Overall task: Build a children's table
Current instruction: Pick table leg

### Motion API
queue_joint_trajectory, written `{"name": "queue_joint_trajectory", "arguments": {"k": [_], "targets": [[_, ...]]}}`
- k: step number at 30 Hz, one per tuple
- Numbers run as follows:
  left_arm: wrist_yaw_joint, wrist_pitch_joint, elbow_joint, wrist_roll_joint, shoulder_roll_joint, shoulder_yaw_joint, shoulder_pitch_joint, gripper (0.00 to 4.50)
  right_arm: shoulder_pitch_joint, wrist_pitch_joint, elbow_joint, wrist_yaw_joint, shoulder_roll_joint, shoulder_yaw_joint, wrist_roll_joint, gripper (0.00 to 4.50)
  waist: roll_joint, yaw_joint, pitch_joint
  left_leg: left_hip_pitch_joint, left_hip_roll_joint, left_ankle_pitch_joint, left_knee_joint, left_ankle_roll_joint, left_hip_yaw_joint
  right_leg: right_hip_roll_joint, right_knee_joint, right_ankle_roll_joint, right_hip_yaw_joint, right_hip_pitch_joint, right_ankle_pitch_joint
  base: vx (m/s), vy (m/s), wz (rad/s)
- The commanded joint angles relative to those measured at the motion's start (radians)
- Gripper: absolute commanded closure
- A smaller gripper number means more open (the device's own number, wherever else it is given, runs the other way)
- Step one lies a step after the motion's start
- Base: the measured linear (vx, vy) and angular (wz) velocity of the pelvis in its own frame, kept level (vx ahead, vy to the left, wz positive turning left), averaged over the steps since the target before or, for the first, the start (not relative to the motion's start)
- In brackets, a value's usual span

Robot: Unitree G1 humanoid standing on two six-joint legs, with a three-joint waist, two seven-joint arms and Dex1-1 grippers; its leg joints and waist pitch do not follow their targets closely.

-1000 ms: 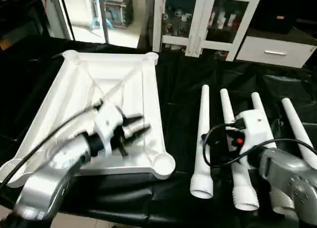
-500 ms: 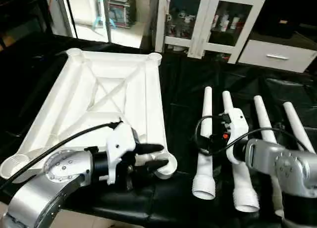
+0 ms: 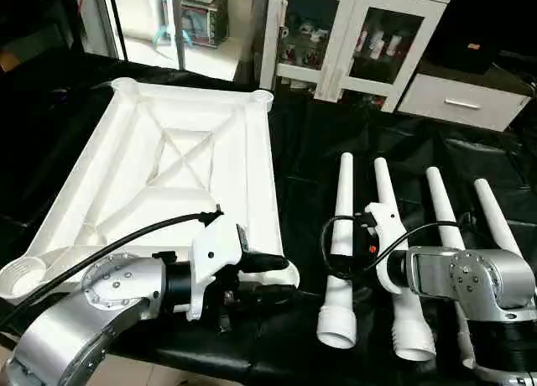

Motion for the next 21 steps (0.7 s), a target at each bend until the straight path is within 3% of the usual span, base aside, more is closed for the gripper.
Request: {"name": "queue_joint_trajectory", "arguments": {"k": [1,2,3,4,17,20,21], "targets": [[-0.001,0.023,-0.034,-0.019,0.004,-0.002,-0.012,2.27,-0.001,0.021,0.026,-0.004,-0.018,0.001,-0.014,0.83,0.013,0.003,-0.043,0.001,0.059,-0.057,-0.079,-0.068,-0.018,-0.078,-0.073,-0.124,0.056,0.039,-0.102,0.000,0.000,0.00],[-0.002,0.032,-0.036,-0.025,0.006,-0.001,-0.012,2.27,-0.002,0.022,0.030,-0.004,-0.019,0.000,-0.014,0.93,0.011,0.003,-0.042,-0.001,0.058,-0.058,-0.079,-0.067,-0.018,-0.077,-0.074,-0.123,0.056,0.039,-0.103,0.000,0.000,0.00],[0.001,0.040,-0.034,-0.017,0.014,-0.006,-0.012,2.22,-0.002,0.018,0.044,-0.003,-0.021,0.004,-0.019,1.04,0.002,0.002,-0.042,-0.002,0.058,-0.057,-0.079,-0.064,-0.017,-0.077,-0.075,-0.120,0.056,0.040,-0.108,0.000,0.000,0.00],[0.004,0.042,-0.032,-0.007,0.018,-0.009,-0.013,2.07,-0.002,0.014,0.051,-0.001,-0.021,0.008,-0.025,1.14,0.006,0.004,-0.042,-0.003,0.057,-0.054,-0.079,-0.061,-0.017,-0.078,-0.075,-0.116,0.057,0.040,-0.118,0.000,0.000,0.00],[0.029,0.034,0.002,0.045,0.040,-0.020,-0.035,0.99,-0.012,-0.005,0.116,-0.014,0.019,-0.055,-0.034,2.19,0.010,0.002,-0.044,0.001,0.058,-0.086,-0.081,-0.081,-0.020,-0.077,-0.076,-0.113,0.055,0.038,-0.123,0.000,0.000,0.00],[0.040,0.028,0.015,0.056,0.032,-0.013,-0.040,0.80,-0.013,-0.018,0.130,-0.020,0.034,-0.082,-0.040,2.43,0.013,0.003,-0.044,0.001,0.058,-0.101,-0.081,-0.083,-0.021,-0.078,-0.078,-0.116,0.056,0.038,-0.137,0.000,0.000,0.00],[0.062,0.032,0.028,0.055,0.018,0.004,-0.051,0.70,-0.021,-0.030,0.128,-0.023,0.052,-0.117,-0.032,2.50,0.013,0.001,-0.044,0.001,0.058,-0.107,-0.082,-0.084,-0.020,-0.077,-0.078,-0.119,0.056,0.037,-0.140,0.000,0.000,0.00]]}}
